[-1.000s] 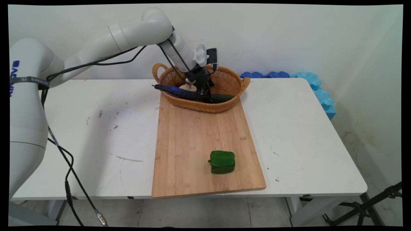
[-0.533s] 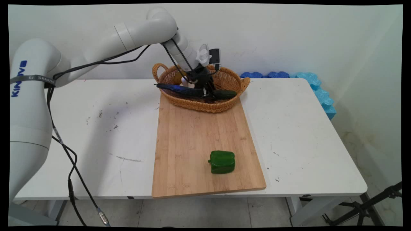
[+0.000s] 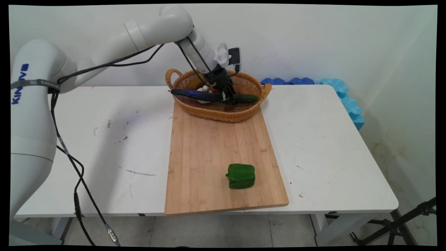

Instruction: Place the picked object on the cutting board

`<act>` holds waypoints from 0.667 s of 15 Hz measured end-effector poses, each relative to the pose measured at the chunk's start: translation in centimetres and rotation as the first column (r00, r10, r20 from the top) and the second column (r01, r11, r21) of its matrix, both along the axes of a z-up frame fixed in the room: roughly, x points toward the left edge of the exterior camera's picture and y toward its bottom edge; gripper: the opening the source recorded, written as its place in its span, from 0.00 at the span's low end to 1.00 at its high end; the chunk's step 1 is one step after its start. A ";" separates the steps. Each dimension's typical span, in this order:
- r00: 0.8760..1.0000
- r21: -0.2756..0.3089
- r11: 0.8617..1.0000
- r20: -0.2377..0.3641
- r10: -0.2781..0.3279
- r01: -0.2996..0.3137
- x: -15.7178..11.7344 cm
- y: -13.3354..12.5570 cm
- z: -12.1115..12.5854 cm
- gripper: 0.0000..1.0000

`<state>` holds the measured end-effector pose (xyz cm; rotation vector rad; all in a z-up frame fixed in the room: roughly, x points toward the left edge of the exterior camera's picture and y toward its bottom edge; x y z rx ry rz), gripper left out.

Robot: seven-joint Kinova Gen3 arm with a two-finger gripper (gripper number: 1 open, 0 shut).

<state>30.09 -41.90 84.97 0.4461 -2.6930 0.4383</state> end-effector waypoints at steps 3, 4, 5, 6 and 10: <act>1.000 -0.016 1.000 -0.013 0.015 -0.016 0.0 0.5 1.5 0.00; 1.000 -0.020 1.000 -0.017 0.021 -0.021 0.1 0.8 2.0 0.00; 0.999 -0.026 0.999 -0.023 0.028 -0.028 0.2 1.2 2.7 0.00; 0.999 -0.032 0.999 -0.029 0.033 -0.034 0.1 1.6 3.4 0.00; 0.997 -0.044 0.997 -0.055 0.056 -0.058 0.0 3.6 5.7 0.00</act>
